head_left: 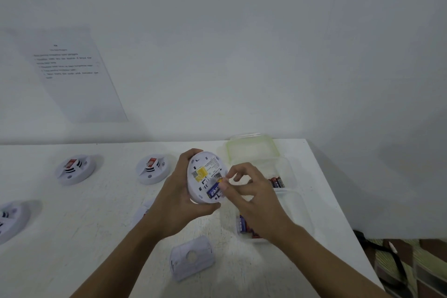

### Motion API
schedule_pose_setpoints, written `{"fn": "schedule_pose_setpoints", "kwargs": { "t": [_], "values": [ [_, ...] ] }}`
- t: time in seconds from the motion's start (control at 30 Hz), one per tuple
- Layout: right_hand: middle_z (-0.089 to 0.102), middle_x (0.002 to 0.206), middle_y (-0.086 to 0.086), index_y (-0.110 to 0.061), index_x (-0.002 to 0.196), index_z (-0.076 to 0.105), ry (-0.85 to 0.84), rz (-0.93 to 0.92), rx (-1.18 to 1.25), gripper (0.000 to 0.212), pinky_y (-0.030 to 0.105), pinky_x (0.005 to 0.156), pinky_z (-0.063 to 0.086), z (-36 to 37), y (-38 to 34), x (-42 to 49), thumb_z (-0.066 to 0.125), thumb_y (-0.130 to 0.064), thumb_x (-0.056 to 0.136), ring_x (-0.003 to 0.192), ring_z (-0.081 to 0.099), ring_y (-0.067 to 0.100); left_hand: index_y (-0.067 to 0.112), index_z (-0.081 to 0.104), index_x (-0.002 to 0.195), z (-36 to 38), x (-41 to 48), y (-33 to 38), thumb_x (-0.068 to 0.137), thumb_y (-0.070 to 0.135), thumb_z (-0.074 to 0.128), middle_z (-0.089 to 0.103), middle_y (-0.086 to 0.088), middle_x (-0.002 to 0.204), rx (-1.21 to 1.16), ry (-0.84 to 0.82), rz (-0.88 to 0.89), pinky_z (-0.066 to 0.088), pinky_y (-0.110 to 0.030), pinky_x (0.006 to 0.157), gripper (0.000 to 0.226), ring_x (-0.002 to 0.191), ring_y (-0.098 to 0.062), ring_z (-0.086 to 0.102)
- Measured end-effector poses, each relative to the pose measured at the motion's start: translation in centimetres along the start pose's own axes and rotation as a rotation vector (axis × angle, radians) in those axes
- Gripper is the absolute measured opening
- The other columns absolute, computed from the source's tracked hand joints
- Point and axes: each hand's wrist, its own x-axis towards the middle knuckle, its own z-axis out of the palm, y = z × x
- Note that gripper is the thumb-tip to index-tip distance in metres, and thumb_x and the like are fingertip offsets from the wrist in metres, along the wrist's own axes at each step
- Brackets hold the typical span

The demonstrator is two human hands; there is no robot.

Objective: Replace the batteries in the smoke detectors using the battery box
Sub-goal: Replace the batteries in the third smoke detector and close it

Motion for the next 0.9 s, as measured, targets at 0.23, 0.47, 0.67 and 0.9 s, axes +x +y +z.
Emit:
{"fn": "schedule_pose_setpoints", "kwargs": {
  "t": [0.23,0.47,0.67,0.9],
  "values": [
    [0.074,0.084,-0.003,-0.016,0.091,0.079,0.148,0.26,0.125,0.023,0.013,0.061,0.049,-4.2,1.6,3.6,0.064,-0.034,0.095,0.074,0.065,0.005,0.032,0.039,0.129,0.2,0.6,-0.3,0.061,0.006,0.093,0.053,0.033,0.116,-0.01,0.008,-0.023,0.05,-0.006,0.08,0.09,0.118,0.004,0.053],
    [0.069,0.092,-0.002,-0.018,0.103,0.071,-0.154,0.419,-0.582,0.016,0.027,0.075,0.055,-5.4,7.5,6.2,0.071,-0.025,0.089,0.081,0.065,0.013,0.026,0.041,0.13,0.4,1.5,-1.4,0.061,-0.001,0.092,0.055,0.032,0.115,-0.055,0.005,-0.049,0.05,-0.007,0.081,0.089,0.116,0.004,0.055],
    [0.064,0.105,0.002,-0.018,0.108,0.065,-0.285,0.474,-0.8,0.032,0.03,0.077,0.054,-4.0,8.0,7.8,0.078,-0.027,0.08,0.094,0.065,0.02,0.023,0.041,0.132,0.6,2.3,-2.6,0.061,0.005,0.093,0.054,0.03,0.119,-0.071,-0.01,-0.059,0.051,-0.009,0.085,0.09,0.12,0.0,0.054],
    [0.067,0.097,0.0,-0.019,0.092,0.069,-0.28,0.498,-0.723,0.015,0.026,0.069,0.053,-3.9,8.9,8.3,0.077,-0.017,0.08,0.085,0.065,0.018,0.03,0.039,0.131,0.6,2.9,-3.0,0.061,0.009,0.094,0.053,0.033,0.12,-0.066,-0.013,-0.06,0.049,-0.007,0.085,0.092,0.121,0.003,0.052]
  ]
}}
